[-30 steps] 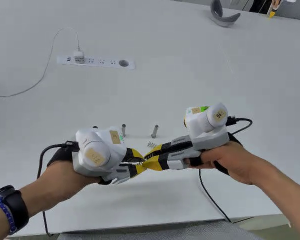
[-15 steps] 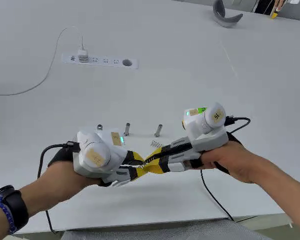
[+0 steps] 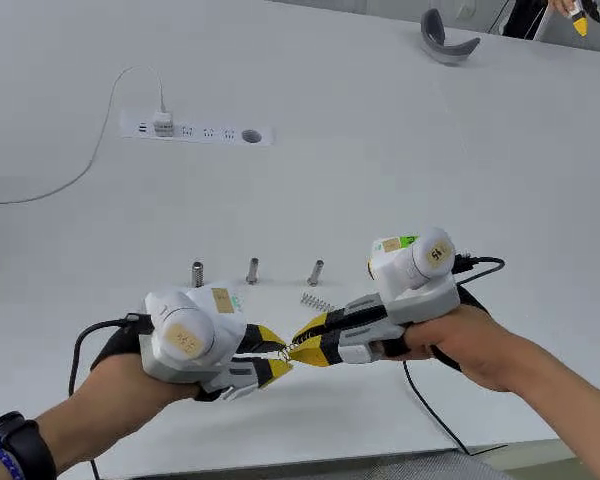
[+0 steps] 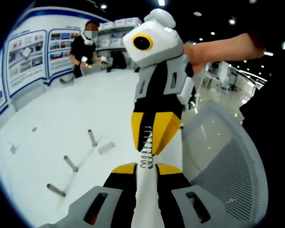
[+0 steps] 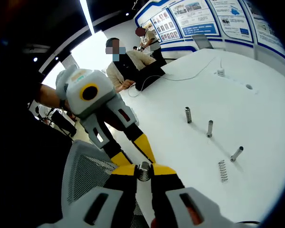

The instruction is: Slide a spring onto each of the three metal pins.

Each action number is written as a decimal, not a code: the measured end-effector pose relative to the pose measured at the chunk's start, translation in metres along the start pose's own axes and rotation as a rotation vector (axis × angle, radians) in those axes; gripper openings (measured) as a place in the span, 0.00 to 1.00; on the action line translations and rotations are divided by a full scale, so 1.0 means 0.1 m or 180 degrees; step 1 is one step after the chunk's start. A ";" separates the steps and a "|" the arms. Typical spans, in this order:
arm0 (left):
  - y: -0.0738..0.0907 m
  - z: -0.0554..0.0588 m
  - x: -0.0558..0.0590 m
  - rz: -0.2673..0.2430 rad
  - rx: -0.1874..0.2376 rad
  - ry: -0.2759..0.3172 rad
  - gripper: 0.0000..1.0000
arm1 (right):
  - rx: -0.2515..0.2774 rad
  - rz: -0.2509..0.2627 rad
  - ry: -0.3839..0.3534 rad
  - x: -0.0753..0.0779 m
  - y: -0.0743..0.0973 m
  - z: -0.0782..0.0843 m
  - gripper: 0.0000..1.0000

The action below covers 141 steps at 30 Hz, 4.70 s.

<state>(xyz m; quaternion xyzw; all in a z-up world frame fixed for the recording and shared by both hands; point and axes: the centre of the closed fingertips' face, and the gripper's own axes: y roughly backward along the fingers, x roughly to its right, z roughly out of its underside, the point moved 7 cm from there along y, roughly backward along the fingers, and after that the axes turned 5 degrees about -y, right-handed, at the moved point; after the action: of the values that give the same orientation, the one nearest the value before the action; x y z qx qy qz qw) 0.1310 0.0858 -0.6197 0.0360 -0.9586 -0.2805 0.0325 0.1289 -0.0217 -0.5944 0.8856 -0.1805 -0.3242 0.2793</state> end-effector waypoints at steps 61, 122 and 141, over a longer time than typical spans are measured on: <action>0.54 0.82 -0.50 -0.1220 0.0105 0.1190 0.65 | -0.0149 0.0541 0.0130 0.80 0.08 -0.39 0.12; 0.82 0.82 -0.68 -0.1581 0.0277 0.1418 0.74 | -0.0575 0.0527 0.0488 1.26 -0.52 -0.90 0.13; 0.83 0.85 -0.66 -0.1583 0.0283 0.1479 0.73 | -0.0671 0.0479 0.0554 1.25 -0.64 -0.90 0.13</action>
<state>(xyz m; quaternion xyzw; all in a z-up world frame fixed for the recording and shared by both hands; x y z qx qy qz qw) 0.1856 0.2065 -0.6489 0.3330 -0.8988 -0.2221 0.1789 0.2896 -0.0005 -0.6355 0.8601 -0.1865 -0.2415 0.4088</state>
